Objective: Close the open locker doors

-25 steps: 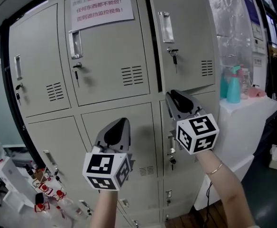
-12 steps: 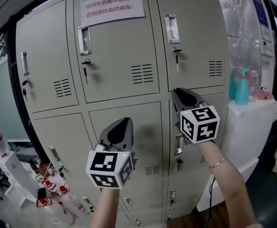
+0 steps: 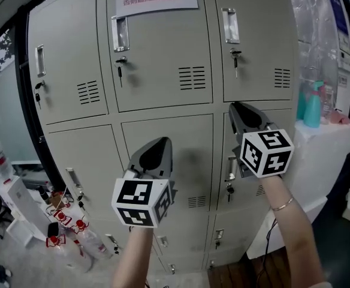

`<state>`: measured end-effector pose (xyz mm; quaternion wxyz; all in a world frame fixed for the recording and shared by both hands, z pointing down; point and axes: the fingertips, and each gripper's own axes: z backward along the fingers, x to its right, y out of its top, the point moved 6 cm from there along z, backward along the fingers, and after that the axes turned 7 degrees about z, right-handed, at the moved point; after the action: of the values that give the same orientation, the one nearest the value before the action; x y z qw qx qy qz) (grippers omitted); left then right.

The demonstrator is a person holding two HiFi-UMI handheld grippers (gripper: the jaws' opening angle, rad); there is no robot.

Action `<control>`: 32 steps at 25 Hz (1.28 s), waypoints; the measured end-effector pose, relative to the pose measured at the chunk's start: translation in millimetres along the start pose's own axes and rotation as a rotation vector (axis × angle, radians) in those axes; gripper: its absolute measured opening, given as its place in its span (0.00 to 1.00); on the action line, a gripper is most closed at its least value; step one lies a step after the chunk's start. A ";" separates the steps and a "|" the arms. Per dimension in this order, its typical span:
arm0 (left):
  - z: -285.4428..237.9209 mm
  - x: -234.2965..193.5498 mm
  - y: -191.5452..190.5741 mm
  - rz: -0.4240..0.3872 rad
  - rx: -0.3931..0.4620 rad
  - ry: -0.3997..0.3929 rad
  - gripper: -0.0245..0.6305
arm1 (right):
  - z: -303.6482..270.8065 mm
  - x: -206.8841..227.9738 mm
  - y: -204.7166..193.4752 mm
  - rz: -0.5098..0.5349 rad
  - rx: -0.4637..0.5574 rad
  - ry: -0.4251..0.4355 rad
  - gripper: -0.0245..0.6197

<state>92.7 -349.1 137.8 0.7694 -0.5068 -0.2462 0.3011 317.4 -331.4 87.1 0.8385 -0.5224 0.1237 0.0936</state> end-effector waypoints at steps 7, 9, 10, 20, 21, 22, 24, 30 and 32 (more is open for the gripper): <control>24.4 -7.9 -19.8 0.010 -0.038 0.009 0.07 | 56.1 -47.5 -5.9 -0.063 0.044 0.068 0.06; 34.4 -9.4 -28.7 0.015 -0.053 0.010 0.07 | 70.1 -61.5 -15.7 -0.077 0.026 0.080 0.06; 40.0 -10.2 -34.1 0.018 -0.063 0.010 0.07 | 77.0 -68.5 -22.1 -0.084 0.011 0.084 0.05; 99.2 -19.8 -100.6 0.107 -0.194 0.007 0.07 | 131.4 -131.0 -84.6 -0.146 -0.158 0.094 0.04; 105.7 -21.5 -107.2 0.117 -0.199 0.008 0.07 | 136.7 -138.1 -89.9 -0.156 -0.176 0.095 0.03; 112.8 -23.2 -113.9 0.128 -0.208 0.010 0.07 | 142.1 -145.4 -95.2 -0.166 -0.193 0.096 0.03; 128.2 -26.5 -127.2 0.151 -0.230 0.021 0.07 | 153.8 -159.9 -105.4 -0.185 -0.228 0.100 0.03; 174.7 -29.5 -159.7 0.148 -0.284 0.043 0.07 | 186.5 -197.3 -131.5 -0.251 -0.318 0.107 0.02; 189.1 -29.9 -170.4 0.161 -0.312 0.047 0.07 | 195.9 -208.0 -140.0 -0.282 -0.343 0.102 0.02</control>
<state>-21.1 -303.0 362.8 0.6604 -0.6450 -0.2306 0.3077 180.9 -222.2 353.0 0.7349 -0.6734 0.0740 -0.0317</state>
